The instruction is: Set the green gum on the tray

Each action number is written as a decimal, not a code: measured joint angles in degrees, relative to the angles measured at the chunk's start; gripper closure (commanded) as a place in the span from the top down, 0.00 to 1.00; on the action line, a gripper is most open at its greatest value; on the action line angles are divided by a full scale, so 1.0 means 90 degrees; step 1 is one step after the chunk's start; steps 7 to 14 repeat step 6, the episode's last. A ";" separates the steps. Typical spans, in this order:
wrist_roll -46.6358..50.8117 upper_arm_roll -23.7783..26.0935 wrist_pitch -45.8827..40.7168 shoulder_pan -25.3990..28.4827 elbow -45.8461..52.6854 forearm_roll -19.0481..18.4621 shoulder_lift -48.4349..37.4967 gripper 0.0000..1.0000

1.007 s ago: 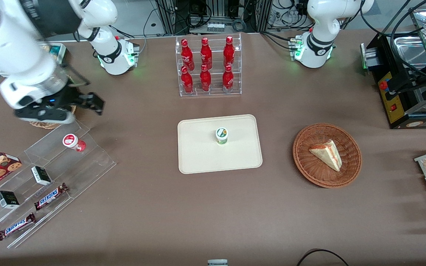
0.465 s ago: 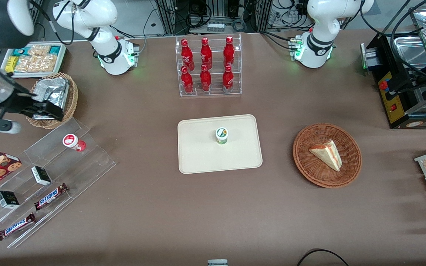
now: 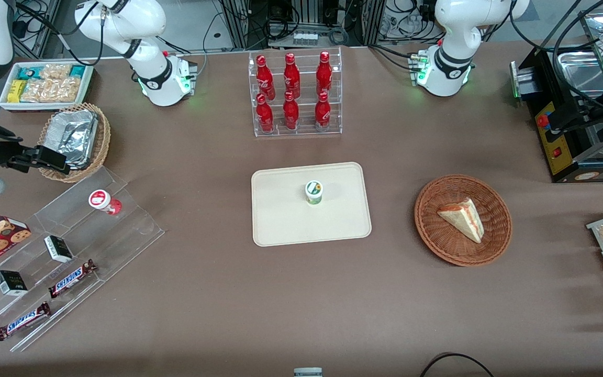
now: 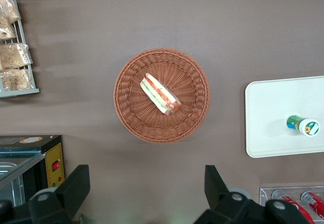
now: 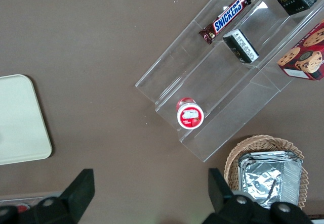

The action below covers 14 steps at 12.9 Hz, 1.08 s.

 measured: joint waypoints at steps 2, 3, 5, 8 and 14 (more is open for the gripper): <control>-0.0018 0.0003 -0.0007 -0.0002 0.0067 0.0003 0.0058 1.00; -0.0017 0.0005 -0.0008 -0.0002 0.0082 0.0003 0.0068 1.00; -0.0018 0.0007 -0.0013 -0.0002 0.0098 0.0003 0.0072 1.00; -0.0017 0.0007 -0.0013 -0.0002 0.0102 0.0003 0.0075 1.00; -0.0017 0.0007 -0.0013 -0.0002 0.0102 0.0003 0.0075 1.00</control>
